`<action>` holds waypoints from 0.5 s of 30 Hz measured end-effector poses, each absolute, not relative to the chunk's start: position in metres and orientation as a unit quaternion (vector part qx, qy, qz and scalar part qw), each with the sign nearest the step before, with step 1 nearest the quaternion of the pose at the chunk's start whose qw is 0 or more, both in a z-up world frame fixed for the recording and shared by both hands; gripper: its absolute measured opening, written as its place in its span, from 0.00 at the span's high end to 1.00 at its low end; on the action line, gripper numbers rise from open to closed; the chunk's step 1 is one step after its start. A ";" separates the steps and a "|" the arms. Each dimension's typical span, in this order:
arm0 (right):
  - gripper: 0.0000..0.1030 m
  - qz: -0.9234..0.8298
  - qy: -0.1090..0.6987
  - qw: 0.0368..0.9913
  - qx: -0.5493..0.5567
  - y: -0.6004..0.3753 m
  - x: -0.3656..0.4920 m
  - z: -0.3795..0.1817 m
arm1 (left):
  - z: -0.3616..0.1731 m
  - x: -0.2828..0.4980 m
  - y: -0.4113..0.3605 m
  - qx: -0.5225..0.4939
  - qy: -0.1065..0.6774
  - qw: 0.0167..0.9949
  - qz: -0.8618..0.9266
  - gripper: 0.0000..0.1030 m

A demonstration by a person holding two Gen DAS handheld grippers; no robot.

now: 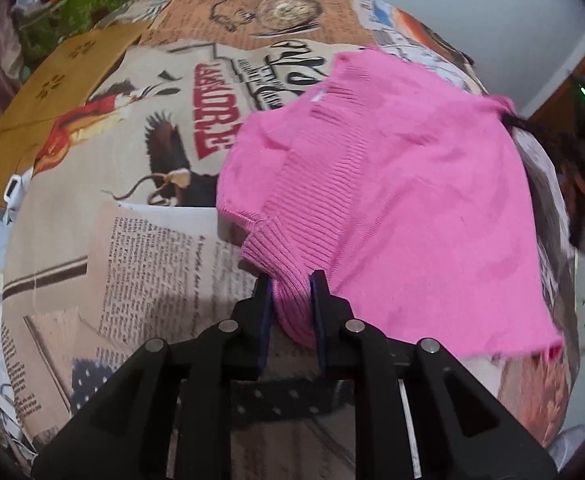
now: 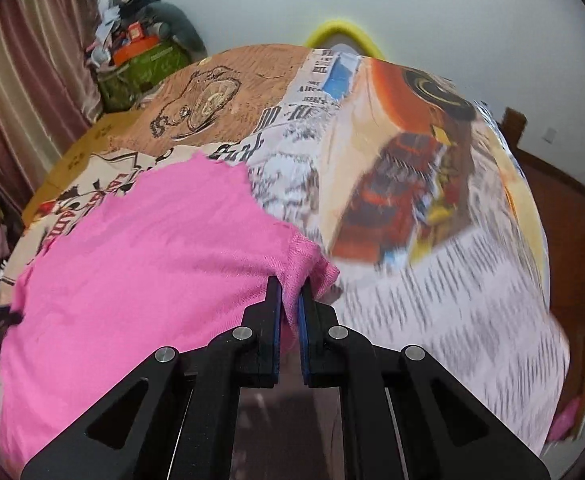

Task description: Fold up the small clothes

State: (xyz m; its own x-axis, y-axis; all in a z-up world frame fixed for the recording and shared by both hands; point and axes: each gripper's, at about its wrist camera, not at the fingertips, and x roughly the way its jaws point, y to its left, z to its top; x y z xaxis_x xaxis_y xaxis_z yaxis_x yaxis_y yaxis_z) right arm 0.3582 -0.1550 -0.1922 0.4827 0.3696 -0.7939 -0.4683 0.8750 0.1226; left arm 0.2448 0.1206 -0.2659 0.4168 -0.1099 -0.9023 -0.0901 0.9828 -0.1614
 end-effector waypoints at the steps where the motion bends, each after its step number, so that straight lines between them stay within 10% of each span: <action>1: 0.94 0.244 0.447 0.859 -0.059 -0.152 0.364 -0.192 | -0.264 0.243 0.116 -0.086 0.538 0.839 -0.008 0.76; 10: 0.91 0.227 0.434 0.869 -0.065 -0.134 0.389 -0.185 | -0.249 0.246 0.110 -0.021 0.506 0.862 0.020 0.51; 15: 0.64 0.238 0.435 0.868 -0.032 -0.147 0.353 -0.174 | -0.248 0.261 0.134 -0.033 0.503 0.863 0.039 0.50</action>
State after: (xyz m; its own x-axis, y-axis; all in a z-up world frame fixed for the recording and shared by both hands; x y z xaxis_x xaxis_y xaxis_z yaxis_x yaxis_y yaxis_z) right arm 0.3532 -0.1466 -0.1737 0.5076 0.3852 -0.7707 -0.4404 0.8848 0.1522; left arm 0.2614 0.1343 -0.2477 0.4913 0.0345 -0.8703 -0.1004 0.9948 -0.0172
